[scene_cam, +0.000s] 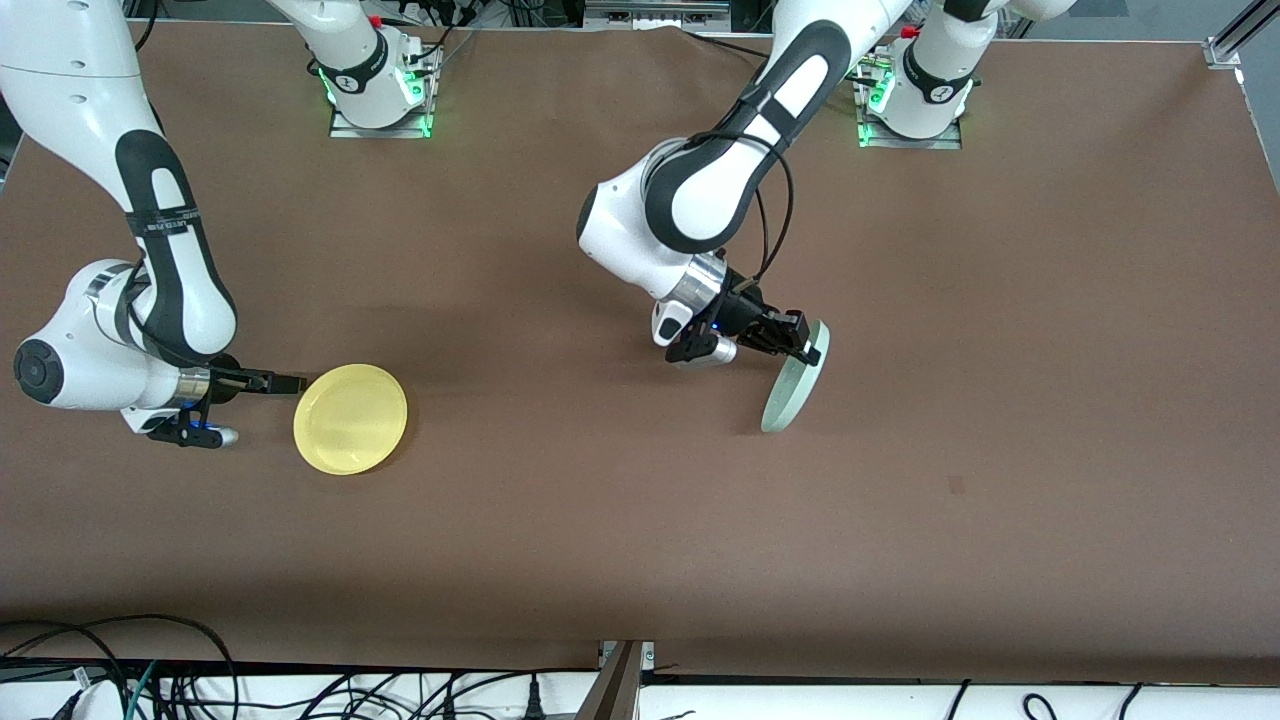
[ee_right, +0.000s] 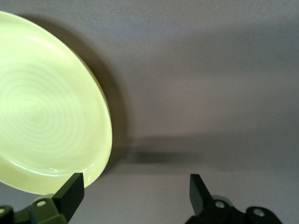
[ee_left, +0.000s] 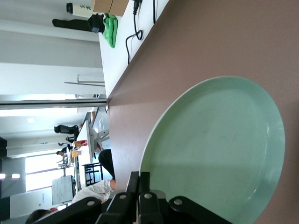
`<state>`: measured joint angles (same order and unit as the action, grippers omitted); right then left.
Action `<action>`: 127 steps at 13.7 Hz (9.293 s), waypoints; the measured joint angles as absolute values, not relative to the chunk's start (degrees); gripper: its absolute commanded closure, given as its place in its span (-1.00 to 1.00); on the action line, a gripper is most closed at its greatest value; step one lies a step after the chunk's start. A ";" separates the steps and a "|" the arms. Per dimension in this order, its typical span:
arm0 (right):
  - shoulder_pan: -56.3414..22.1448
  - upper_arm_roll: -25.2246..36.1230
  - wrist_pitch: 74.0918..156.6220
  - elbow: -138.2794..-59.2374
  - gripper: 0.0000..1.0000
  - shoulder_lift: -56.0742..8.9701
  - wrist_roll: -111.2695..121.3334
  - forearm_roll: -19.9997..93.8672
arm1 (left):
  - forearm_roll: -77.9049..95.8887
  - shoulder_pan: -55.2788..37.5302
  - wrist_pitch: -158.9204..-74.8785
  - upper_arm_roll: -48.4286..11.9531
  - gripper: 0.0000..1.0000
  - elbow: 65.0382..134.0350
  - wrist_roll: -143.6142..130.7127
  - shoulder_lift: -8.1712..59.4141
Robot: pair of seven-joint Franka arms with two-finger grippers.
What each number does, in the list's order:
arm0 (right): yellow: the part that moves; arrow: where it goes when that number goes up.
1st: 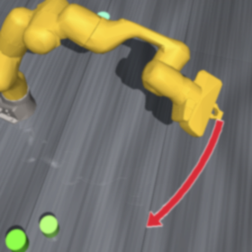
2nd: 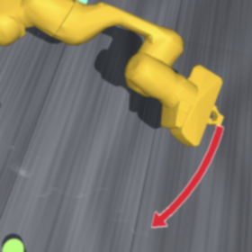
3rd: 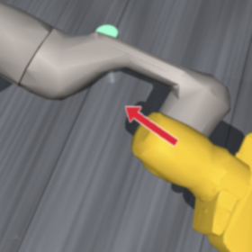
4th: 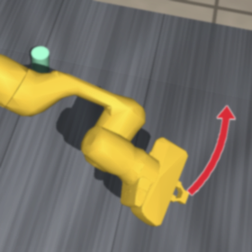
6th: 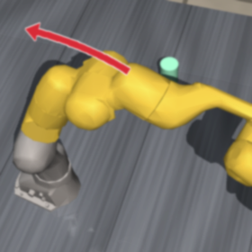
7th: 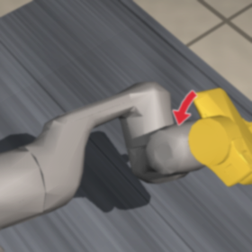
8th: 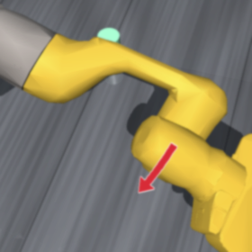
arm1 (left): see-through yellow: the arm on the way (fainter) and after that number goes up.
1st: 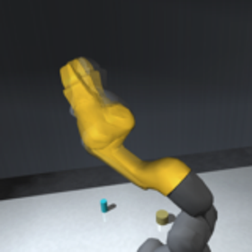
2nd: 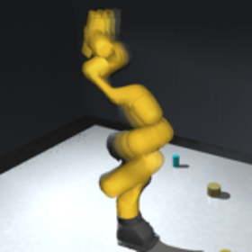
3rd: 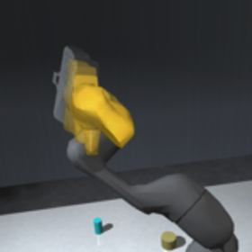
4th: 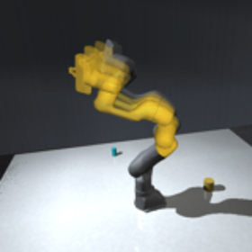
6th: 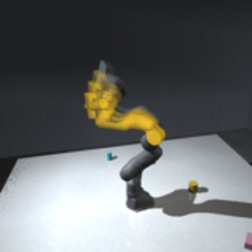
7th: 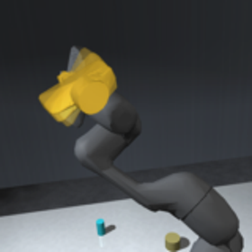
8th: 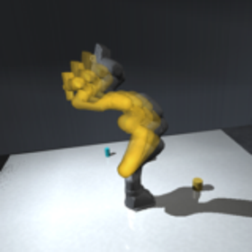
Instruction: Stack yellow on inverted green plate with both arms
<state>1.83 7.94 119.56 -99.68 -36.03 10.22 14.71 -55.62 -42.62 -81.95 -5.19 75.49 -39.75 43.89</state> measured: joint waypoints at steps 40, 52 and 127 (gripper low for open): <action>1.48 2.70 109.17 -89.29 1.00 -35.00 12.15 17.76 | -11.42 -28.73 -103.56 -4.06 -1.00 58.36 -43.87 44.36; -21.90 -1.57 126.22 -89.67 1.00 -38.48 -19.80 24.11 | -6.69 -4.95 -80.02 -3.86 -1.00 63.25 -4.21 26.43; -6.82 11.65 75.29 -83.92 -1.00 -0.70 4.13 -2.81 | -2.92 -0.12 -95.60 -1.73 -1.00 95.43 0.83 -0.34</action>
<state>-6.82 11.65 75.29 -83.92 -0.70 4.13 -2.81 -2.92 -0.12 -95.60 -1.73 95.43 0.83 -0.34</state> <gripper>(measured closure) 0.000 0.000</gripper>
